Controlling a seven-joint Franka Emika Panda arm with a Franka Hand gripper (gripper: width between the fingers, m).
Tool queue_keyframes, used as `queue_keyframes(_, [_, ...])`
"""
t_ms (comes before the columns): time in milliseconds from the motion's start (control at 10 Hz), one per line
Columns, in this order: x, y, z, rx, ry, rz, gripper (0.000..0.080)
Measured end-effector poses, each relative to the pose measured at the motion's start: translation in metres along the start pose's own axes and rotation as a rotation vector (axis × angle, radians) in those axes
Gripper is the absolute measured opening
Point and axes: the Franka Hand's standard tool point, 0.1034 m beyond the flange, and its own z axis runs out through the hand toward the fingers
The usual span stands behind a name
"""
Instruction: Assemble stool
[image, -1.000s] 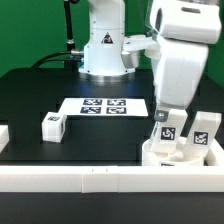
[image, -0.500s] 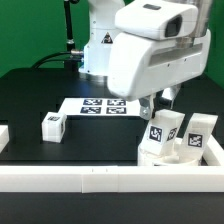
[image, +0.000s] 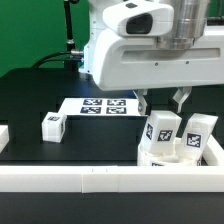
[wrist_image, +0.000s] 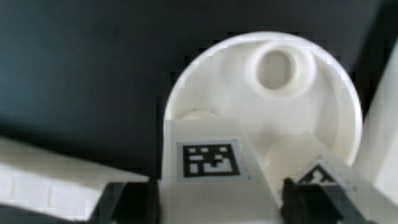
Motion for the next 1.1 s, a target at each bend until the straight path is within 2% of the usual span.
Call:
queue_keyframes(300, [0.0008, -0.0022, -0.0004, 0.010, 0.003, 0.282, 0.0328])
queue_keyframes(600, [0.0022, -0.0024, 0.0008, 0.071, 0.029, 0.701, 0.0328])
queue_keyframes(1100, [0.0085, -0.0014, 0.0016, 0.195, 0.041, 1.245, 0.0328])
